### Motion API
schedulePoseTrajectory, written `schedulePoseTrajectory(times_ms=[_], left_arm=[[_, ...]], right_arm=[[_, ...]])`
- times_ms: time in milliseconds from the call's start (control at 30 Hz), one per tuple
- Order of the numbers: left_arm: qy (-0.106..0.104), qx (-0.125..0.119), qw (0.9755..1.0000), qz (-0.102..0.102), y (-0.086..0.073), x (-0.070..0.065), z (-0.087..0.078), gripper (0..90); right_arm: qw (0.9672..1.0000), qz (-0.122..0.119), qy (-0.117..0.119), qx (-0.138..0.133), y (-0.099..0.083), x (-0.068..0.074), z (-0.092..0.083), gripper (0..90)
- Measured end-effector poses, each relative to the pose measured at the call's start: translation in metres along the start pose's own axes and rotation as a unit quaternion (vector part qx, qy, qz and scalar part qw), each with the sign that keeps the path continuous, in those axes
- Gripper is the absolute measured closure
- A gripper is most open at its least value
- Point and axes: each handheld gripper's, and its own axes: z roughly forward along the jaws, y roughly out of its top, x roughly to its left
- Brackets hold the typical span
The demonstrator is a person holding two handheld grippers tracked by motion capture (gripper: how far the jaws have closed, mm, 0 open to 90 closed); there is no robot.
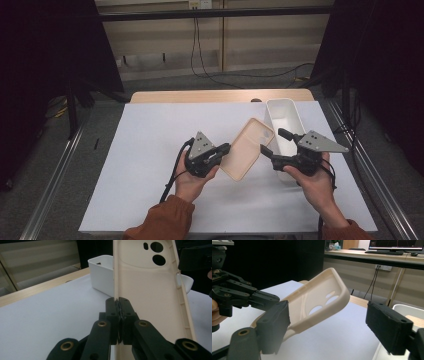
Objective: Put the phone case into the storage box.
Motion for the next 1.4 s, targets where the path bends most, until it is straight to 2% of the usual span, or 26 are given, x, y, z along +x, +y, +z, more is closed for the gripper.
schedulePoseTrajectory(times_ms=[267,333,433,567,833,1067,1400], left_arm=[[-0.001,-0.004,1.0000,0.003,-0.001,-0.004,0.001,87.6],[0.002,-0.006,1.0000,0.005,-0.001,-0.006,0.001,87.6],[0.000,-0.008,0.9999,0.007,-0.001,-0.007,0.000,87.6],[0.002,-0.010,0.9999,0.007,-0.001,-0.007,0.000,87.6],[0.005,-0.004,0.9999,0.012,-0.004,-0.008,0.001,87.5],[0.003,0.001,0.9999,0.014,-0.005,-0.010,0.003,87.2],[0.003,0.004,0.9999,0.015,-0.008,-0.011,0.004,87.1]], right_arm=[[0.9999,0.002,0.010,0.006,-0.003,0.001,0.004,31.2],[0.9999,0.003,0.010,0.008,-0.004,0.001,0.005,31.3],[0.9998,0.011,0.009,0.010,-0.005,0.000,0.006,34.9],[0.9998,0.017,0.008,0.009,-0.006,-0.001,0.006,45.6],[0.9996,0.023,0.007,0.013,-0.008,-0.003,0.005,56.3],[0.9995,0.026,0.004,0.016,-0.009,-0.006,0.005,61.8],[0.9997,0.024,0.002,0.004,-0.008,-0.005,0.004,68.3]])
